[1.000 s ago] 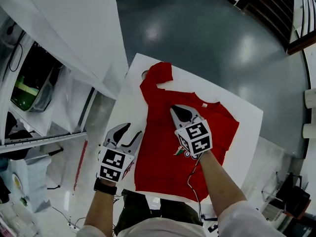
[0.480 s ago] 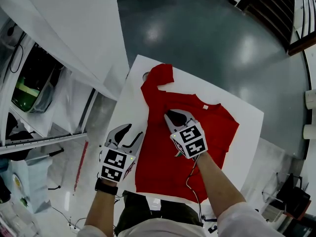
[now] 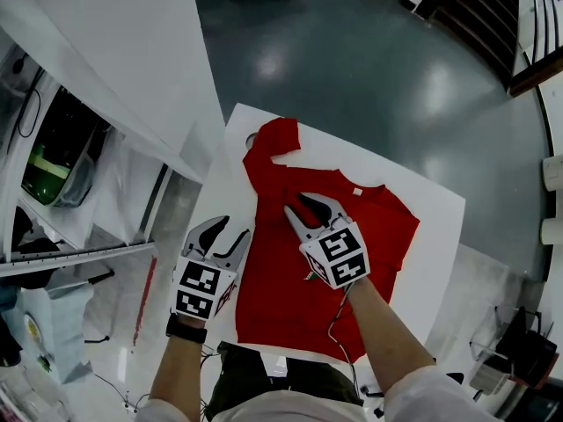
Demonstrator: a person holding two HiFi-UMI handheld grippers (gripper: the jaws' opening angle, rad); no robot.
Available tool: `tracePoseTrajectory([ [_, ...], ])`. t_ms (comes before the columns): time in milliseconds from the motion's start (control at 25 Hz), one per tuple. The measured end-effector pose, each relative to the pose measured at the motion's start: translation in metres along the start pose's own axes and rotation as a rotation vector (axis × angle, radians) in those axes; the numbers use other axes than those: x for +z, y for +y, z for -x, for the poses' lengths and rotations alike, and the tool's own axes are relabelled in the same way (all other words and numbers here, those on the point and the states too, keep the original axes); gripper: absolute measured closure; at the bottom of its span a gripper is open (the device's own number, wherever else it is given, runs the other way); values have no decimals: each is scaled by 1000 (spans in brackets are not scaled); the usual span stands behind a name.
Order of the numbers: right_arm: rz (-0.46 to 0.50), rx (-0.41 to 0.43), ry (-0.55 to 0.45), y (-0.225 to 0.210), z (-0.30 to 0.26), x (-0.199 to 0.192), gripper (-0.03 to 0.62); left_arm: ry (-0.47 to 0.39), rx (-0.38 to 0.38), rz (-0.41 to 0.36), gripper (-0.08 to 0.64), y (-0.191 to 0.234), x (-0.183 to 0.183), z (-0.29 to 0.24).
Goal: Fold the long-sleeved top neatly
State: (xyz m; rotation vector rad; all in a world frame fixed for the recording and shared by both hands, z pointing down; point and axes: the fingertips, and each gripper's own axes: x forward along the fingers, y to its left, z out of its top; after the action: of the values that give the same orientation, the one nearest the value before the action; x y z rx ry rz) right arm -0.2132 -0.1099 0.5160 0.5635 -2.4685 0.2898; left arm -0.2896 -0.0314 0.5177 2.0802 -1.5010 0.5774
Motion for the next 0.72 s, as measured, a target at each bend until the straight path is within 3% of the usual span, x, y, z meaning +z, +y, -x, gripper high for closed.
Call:
tracePoseTrajectory([
  [720, 4, -10, -133, -8, 104, 9, 477, -46, 193, -49, 371, -46, 39, 33],
])
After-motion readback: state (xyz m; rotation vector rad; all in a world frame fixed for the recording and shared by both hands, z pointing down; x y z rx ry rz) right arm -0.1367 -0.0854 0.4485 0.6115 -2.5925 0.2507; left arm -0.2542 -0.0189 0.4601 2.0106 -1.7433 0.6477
